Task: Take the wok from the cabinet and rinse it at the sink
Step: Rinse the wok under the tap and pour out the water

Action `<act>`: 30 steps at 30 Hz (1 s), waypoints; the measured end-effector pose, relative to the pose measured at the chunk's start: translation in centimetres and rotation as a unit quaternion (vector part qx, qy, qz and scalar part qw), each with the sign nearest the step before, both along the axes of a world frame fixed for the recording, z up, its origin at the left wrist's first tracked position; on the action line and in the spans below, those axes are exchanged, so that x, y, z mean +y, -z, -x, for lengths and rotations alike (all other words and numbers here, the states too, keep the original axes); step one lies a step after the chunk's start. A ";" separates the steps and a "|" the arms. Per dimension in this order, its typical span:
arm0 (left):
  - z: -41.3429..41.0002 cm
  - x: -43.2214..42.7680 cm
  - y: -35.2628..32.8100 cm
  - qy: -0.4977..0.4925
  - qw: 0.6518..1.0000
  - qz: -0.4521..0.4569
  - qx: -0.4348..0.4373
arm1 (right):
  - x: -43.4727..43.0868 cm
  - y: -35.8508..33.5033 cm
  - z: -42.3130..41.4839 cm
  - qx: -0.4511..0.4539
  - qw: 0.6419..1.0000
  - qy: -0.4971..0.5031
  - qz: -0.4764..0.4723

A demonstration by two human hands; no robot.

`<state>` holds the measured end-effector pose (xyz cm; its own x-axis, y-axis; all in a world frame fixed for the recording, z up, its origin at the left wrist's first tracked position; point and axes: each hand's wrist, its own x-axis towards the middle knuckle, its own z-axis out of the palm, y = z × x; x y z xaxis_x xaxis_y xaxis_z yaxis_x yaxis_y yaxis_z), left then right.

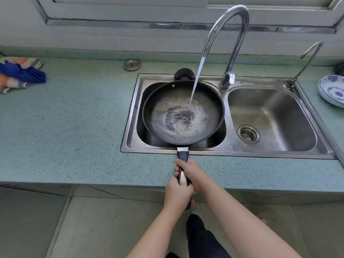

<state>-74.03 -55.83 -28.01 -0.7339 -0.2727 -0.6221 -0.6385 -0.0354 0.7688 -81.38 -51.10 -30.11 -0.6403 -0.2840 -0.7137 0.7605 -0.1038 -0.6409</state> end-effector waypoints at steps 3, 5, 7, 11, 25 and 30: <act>0.2 -0.2 0.1 0.016 1.000 -0.007 -0.005 | 0.1 0.1 0.2 -0.001 1.000 -0.006 -0.024; 0.3 -0.3 0.2 0.035 0.999 0.005 -0.020 | 0.0 0.1 0.3 -0.005 1.000 -0.005 -0.029; 0.5 -0.2 0.2 0.042 0.998 0.031 -0.037 | -0.1 0.2 0.3 -0.011 1.000 0.001 -0.027; 0.7 0.5 0.2 0.027 0.993 0.099 -0.054 | -0.1 0.2 0.4 -0.007 0.999 -0.008 -0.037; 0.4 0.3 0.0 -0.019 0.999 -0.026 -0.015 | 1.0 0.3 -0.5 -0.021 0.999 0.032 0.033; 0.2 1.4 -0.1 -0.048 0.988 -0.147 -0.003 | 1.9 -0.1 -0.2 -0.068 0.988 0.086 0.105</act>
